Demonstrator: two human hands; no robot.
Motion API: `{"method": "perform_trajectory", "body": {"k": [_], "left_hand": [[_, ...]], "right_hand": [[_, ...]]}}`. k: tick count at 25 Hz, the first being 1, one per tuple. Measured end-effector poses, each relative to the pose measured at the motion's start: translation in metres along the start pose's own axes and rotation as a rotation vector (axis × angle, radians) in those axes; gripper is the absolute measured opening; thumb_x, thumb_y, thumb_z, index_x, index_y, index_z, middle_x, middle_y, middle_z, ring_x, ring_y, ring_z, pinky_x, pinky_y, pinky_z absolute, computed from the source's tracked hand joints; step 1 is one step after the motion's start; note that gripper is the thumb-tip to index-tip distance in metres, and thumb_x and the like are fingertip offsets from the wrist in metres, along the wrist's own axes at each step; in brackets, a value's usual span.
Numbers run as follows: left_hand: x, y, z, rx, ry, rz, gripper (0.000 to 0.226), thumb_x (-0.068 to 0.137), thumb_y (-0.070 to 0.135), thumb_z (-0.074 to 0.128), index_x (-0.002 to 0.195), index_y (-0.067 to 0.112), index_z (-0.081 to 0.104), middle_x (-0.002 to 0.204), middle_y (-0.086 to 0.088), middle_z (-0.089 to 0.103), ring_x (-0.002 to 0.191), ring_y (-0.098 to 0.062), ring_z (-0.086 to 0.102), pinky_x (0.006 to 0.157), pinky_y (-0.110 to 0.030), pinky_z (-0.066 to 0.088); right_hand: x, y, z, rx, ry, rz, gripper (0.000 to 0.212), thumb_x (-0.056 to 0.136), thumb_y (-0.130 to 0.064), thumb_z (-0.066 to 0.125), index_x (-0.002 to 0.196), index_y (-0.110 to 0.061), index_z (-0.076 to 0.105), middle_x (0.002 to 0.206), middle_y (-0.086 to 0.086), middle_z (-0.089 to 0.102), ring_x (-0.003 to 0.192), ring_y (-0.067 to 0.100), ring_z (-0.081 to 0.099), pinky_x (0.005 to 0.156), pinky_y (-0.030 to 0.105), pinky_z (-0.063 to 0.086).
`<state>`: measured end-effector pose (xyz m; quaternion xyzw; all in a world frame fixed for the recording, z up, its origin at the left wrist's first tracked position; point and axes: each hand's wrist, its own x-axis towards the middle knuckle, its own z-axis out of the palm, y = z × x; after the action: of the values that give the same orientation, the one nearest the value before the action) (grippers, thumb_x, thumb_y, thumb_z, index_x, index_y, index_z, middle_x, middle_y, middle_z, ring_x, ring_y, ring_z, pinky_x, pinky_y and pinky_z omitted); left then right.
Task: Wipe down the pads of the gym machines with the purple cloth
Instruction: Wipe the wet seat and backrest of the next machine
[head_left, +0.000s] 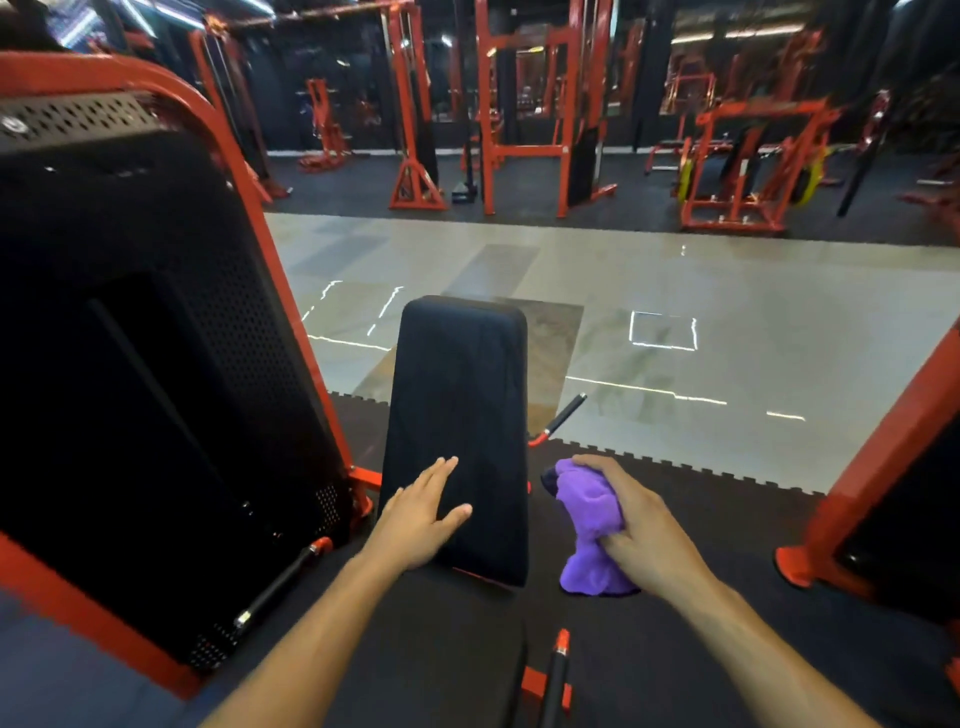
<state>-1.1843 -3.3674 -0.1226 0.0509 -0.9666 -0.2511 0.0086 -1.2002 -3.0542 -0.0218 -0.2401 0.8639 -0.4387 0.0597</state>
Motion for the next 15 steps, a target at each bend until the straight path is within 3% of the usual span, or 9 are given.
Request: {"method": "perform_trajectory", "body": {"k": [3,8,15], "left_hand": [[-0.024,0.003,0.012,-0.067,-0.006,-0.031,0.077,0.098,0.056,0.057,0.163,0.038,0.018,0.171,0.010,0.016,0.155,-0.013,0.026,0.123,-0.051,0.028],[-0.022,0.033,0.019,-0.079,0.048,0.016,0.077,0.098,0.055,0.059,0.162,0.037,0.021,0.171,0.012,0.017,0.154,-0.011,0.025,0.124,-0.049,0.026],[0.119,0.037,-0.005,0.012,0.290,0.027,0.081,0.104,0.051,0.052,0.166,0.026,0.007,0.173,0.009,-0.002,0.159,-0.009,-0.004,0.130,-0.049,0.008]], "right_hand": [[-0.022,0.002,0.008,0.009,-0.008,0.005,0.076,0.074,0.002,0.050,0.124,-0.055,0.051,0.118,-0.038,0.057,0.110,-0.010,0.057,0.081,0.006,0.042],[-0.008,0.003,-0.003,0.042,0.020,-0.030,0.072,0.080,0.002,0.053,0.119,-0.059,0.052,0.115,-0.034,0.061,0.106,-0.007,0.061,0.079,0.007,0.045],[0.082,0.054,-0.038,0.015,0.037,-0.027,0.082,0.072,0.003,0.051,0.127,-0.058,0.047,0.123,-0.033,0.059,0.112,-0.007,0.058,0.088,0.012,0.044]]}}
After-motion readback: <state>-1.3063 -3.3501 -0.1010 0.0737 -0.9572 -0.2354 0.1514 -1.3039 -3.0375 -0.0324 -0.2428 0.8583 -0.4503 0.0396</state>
